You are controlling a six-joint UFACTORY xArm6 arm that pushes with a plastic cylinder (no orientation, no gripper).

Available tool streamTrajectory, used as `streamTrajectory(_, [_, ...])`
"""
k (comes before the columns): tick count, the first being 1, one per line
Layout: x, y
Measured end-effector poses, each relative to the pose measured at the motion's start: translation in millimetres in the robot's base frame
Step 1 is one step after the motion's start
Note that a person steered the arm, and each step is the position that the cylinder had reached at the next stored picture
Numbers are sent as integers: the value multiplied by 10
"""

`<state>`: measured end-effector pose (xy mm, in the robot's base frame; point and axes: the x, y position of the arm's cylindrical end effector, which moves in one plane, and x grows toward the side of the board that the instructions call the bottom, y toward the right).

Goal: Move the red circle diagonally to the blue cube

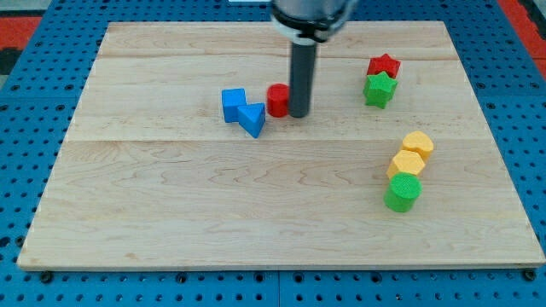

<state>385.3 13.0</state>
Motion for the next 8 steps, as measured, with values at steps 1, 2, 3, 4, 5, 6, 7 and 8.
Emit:
streamTrajectory(1, [-442, -481])
streamTrajectory(2, [-799, -810])
streamTrajectory(3, [-665, -1047])
streamTrajectory(4, [-841, -1351])
streamTrajectory(5, [-1062, -908])
streamTrajectory(6, [-985, -1093])
streamTrajectory(7, [-1060, -1583])
streamTrajectory(8, [-1411, -1235])
